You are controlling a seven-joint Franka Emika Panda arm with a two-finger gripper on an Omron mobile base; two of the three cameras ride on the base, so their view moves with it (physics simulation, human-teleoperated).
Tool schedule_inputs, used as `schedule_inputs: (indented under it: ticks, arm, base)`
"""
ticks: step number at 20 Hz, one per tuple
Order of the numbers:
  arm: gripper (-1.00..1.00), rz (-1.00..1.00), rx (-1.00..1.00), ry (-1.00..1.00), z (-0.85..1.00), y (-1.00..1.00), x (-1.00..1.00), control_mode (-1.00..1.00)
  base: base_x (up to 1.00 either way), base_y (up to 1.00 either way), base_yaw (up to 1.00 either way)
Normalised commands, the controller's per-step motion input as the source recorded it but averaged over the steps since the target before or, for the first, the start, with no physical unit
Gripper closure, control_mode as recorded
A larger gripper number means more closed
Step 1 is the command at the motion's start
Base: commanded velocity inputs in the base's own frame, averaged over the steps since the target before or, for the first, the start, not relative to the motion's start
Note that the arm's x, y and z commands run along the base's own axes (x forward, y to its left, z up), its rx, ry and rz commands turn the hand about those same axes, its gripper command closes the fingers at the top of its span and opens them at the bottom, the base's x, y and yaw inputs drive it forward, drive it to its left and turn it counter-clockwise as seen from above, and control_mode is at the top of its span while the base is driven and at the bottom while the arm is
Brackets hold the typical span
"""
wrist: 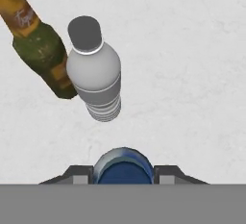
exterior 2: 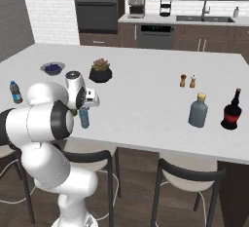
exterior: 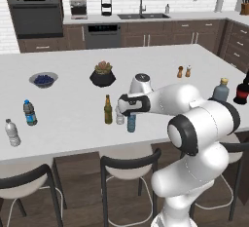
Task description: Move the plastic bottles in the middle to the plastics group, and the glass bottles in the middle to the glass group.
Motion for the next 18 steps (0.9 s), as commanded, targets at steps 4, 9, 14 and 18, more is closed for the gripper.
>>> schedule_inputs:
  ticks: [4,9,14,18]
  arm:
    - [1.00,0.00,0.00,0.00,0.02,0.00,-0.18,-1.00]
    - [1.00,0.00,0.01,0.00,0.25,0.02,-0.72,-1.00]
    - [1.00,0.01,0.00,0.00,0.33,0.35,-0.86,-1.00]
    - [1.00,0.09,0.00,-0.01,0.36,0.82,-0.54,-1.00]
  base:
    - [0.00,0.00,0.00]
    - [0.00,0.00,0.00]
    - [0.00,0.00,0.00]
    - [0.00,0.00,0.00]
